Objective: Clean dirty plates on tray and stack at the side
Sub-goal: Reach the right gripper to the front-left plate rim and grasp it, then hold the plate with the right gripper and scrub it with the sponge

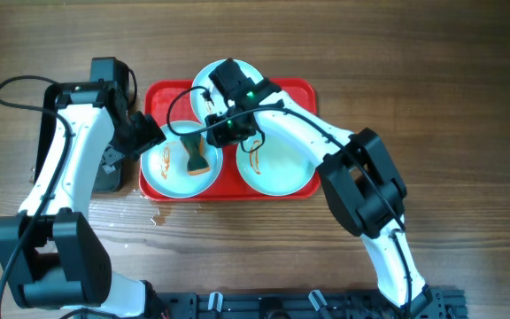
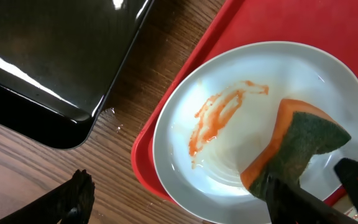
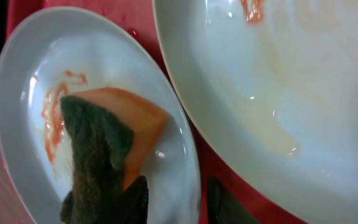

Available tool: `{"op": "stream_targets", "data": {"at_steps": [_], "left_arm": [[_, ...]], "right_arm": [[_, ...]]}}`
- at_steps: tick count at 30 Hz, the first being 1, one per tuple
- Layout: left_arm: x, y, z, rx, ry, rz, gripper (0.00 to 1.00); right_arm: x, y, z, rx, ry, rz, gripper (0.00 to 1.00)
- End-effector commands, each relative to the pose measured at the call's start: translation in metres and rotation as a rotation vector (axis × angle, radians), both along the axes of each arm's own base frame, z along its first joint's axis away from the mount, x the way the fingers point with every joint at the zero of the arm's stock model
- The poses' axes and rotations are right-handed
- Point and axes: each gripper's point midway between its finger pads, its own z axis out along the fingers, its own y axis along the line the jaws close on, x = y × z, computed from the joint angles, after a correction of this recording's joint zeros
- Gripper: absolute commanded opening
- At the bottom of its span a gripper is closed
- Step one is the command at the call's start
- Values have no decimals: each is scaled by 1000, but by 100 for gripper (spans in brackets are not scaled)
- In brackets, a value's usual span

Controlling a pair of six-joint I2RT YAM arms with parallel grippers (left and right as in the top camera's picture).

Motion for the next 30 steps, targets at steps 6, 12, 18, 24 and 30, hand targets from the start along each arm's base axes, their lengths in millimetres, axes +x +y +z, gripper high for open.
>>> {"op": "stream_targets", "data": {"at_steps": [6, 12, 18, 24, 30], "left_arm": [[-1, 4, -2, 12, 9, 5, 85], [-1, -6, -2, -47, 6, 1, 73], [-3, -44, -7, -224, 8, -34, 64], [-3, -85, -36, -294, -33, -133, 65], [8, -102, -47, -319, -103, -137, 63]], "right_arm": [[-11, -25, -35, -165, 51, -89, 29], [-13, -27, -40, -168, 70, -124, 16], [-17, -28, -41, -175, 115, -191, 9], [-21, -30, -41, -183, 134, -189, 4], [-24, -30, -41, -178, 140, -166, 4]]}}
